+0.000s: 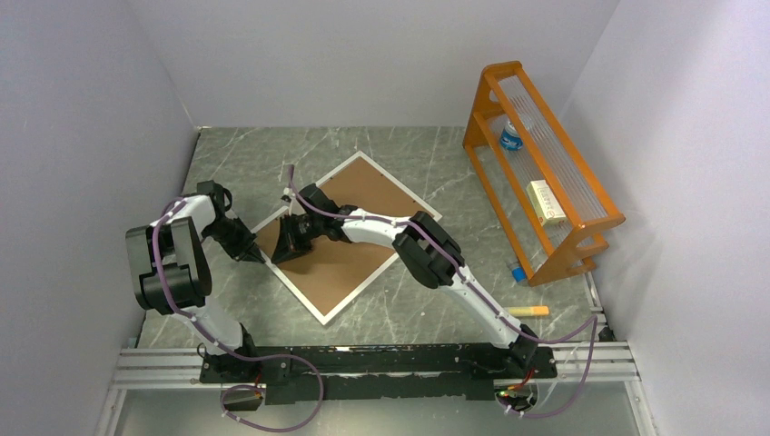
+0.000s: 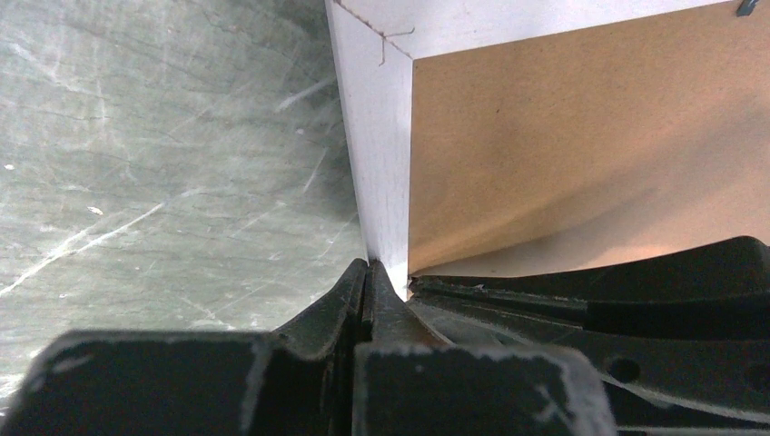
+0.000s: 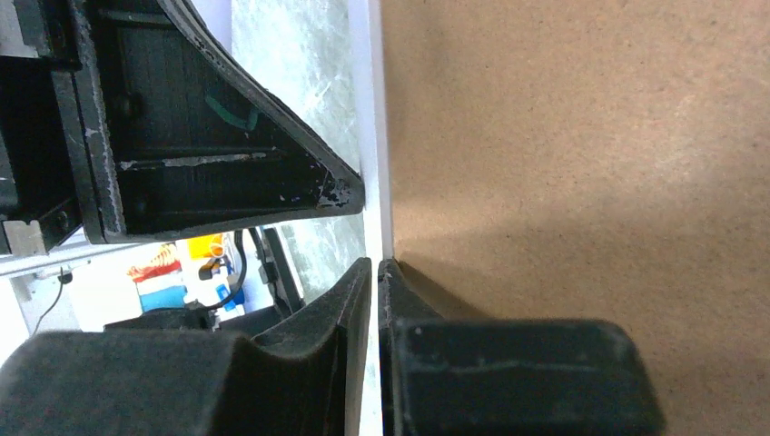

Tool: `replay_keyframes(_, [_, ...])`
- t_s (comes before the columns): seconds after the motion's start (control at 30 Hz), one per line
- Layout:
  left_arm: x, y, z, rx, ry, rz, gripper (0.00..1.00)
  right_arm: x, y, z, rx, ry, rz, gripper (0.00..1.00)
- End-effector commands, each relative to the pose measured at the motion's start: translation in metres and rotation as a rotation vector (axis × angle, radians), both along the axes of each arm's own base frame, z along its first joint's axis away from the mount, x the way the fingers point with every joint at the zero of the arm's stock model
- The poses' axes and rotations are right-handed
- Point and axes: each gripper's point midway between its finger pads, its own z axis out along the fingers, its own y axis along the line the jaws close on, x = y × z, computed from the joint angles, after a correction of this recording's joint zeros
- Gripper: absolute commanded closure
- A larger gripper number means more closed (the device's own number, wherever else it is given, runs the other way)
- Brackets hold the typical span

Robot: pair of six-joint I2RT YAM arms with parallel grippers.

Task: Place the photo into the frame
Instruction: Install the photo frame at the center of the board.

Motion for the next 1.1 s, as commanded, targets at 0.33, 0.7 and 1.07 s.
replay_keyframes(0.33, [-0.019,0.010,-0.013,0.053,0.102,-0.035,0.98,0.057,-0.092,-0.079,-0.532,-0.093,-0.272,0.88])
replay_keyframes(0.7, [0.006,-0.022,0.026,-0.121,-0.124,-0.090,0.39,-0.011,-0.069,0.078,-0.049,-0.251,0.068,0.79])
replay_keyframes(1.07, [-0.022,-0.032,-0.006,-0.177,0.021,-0.063,0.64,-0.083,-0.067,0.059,-0.052,-0.060,0.269,0.74])
